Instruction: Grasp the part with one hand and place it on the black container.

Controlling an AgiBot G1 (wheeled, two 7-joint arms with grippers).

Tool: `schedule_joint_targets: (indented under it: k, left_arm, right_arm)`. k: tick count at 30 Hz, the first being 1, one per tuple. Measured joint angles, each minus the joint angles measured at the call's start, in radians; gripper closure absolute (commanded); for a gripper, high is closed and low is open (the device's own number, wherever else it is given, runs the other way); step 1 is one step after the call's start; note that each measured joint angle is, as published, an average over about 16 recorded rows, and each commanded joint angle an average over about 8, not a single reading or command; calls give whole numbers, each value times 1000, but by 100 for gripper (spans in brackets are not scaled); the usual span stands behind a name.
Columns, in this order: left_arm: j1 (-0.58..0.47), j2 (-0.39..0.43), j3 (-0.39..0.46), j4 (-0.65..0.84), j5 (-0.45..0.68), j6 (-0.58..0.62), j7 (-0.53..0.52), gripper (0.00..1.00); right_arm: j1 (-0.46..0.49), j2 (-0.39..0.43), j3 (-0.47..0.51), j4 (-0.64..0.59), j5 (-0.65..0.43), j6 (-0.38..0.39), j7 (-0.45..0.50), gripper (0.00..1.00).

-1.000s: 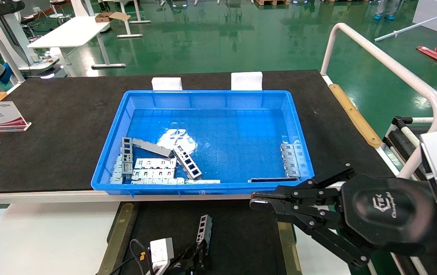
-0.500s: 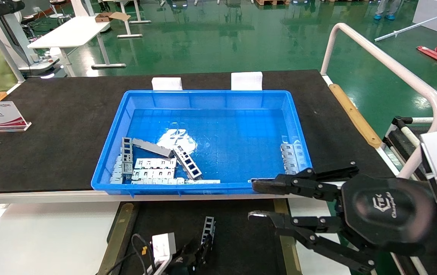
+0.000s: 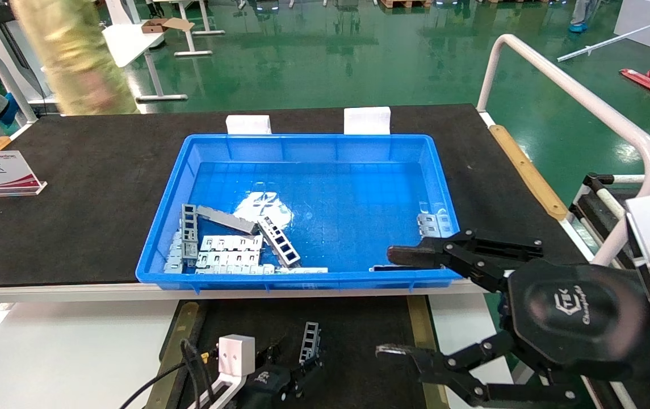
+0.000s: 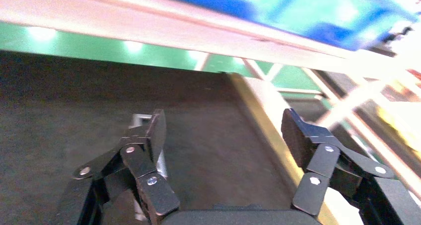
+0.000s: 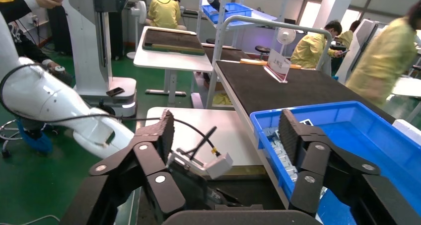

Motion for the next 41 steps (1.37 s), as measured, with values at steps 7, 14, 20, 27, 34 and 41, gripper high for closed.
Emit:
schedule_joint_targets:
  k: [7, 14, 20, 27, 34, 41]
  left_arm:
    - [-19, -147, 58, -29, -23, 173, -64, 0]
    - [-47, -283, 85, -35, -39, 356, -119, 0]
    - [-62, -391, 82, -37, -53, 504, -150, 0]
    - [-75, -491, 62, -38, -72, 637, -168, 0]
    - [-85, -552, 36, -39, -96, 718, -172, 0]
    - [-88, -574, 23, -39, -108, 750, -170, 0]
  right_arm:
    - [0, 0, 0, 0, 0, 0, 0, 0]
    - [0, 0, 0, 0, 0, 0, 0, 0]
    - [0, 0, 0, 0, 0, 0, 0, 0]
    - [0, 0, 0, 0, 0, 0, 0, 0]
    - [0, 0, 0, 0, 0, 0, 0, 0]
    - [0, 0, 0, 0, 0, 0, 0, 0]
